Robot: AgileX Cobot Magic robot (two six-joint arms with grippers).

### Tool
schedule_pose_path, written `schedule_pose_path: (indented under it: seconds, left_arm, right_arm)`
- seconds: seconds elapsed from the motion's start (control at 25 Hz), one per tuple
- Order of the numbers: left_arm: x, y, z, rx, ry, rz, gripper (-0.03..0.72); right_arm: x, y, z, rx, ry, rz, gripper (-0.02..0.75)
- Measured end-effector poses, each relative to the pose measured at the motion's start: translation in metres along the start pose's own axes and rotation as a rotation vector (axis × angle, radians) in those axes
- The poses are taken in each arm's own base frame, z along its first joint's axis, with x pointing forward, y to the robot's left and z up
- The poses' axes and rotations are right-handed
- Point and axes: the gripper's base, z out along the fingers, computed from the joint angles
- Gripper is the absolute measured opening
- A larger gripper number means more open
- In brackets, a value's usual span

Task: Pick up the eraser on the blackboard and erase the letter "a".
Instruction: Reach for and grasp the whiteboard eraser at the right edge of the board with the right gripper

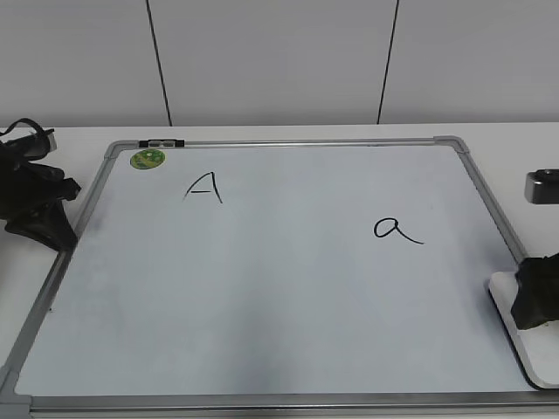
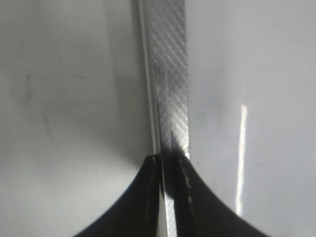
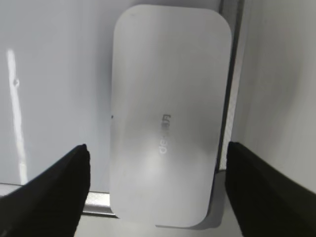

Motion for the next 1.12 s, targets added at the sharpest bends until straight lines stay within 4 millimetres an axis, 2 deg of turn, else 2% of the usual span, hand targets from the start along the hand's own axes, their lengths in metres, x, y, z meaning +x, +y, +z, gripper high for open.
schedule_pose_path:
  seconds: [0.6,0.8,1.0,1.12]
  left_arm:
    - [0.0,0.0,0.0,0.0,0.0,0.0,0.036]
    - [0.0,0.0,0.0,0.001,0.0,-0.001,0.036]
    - [0.0,0.0,0.0,0.001,0.0,-0.001,0.036]
    - [0.0,0.0,0.0,0.001,0.0,-0.001,0.036]
  right_arm:
    - [-0.012,-0.003,0.032,0.005,0.038,0.01,0.61]
    - [-0.013,-0.003,0.037,0.004,0.052,0.011,0.606]
    - [-0.013,-0.003,0.037,0.005,0.05,0.016,0.552]
    - [-0.013,-0.004,0.037,0.006,0.049,0.021,0.545]
